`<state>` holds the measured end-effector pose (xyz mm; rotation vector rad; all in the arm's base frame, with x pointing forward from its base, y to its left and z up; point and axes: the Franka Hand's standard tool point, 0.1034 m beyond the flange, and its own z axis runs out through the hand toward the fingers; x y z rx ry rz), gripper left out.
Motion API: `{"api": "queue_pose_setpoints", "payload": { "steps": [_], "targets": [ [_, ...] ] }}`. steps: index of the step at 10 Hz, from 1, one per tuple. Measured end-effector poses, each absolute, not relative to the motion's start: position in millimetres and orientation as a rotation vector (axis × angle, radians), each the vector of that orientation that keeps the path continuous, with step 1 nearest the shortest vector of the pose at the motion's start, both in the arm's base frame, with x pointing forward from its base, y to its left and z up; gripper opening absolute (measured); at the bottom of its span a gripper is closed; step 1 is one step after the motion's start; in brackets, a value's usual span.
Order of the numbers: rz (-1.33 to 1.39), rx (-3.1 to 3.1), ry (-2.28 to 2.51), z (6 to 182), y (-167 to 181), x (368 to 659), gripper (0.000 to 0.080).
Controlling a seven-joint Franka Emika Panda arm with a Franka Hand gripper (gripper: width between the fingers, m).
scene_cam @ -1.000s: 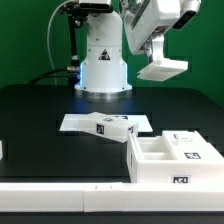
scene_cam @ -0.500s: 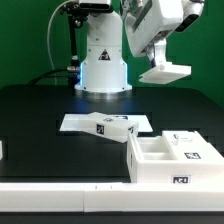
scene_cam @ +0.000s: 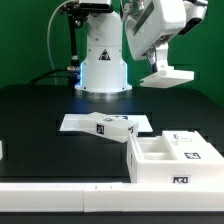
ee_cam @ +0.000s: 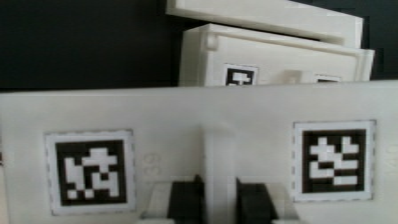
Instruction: Assemble cabinet
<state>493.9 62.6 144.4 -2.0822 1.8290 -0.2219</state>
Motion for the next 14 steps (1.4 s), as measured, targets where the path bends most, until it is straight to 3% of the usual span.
{"api": "queue_pose_setpoints", "payload": {
  "steps": [2, 4, 9, 14],
  "targets": [
    [-0.21, -2.086, 1.825, 143.0, 60, 493, 0.0064],
    [-0.164, -2.024, 1.825, 157.4, 52, 499, 0.0064],
    [-0.072, -1.91, 1.838, 170.4, 43, 500, 0.0064],
    [-0.065, -1.919, 1.858, 158.5, 40, 495, 0.0064]
  ]
}}
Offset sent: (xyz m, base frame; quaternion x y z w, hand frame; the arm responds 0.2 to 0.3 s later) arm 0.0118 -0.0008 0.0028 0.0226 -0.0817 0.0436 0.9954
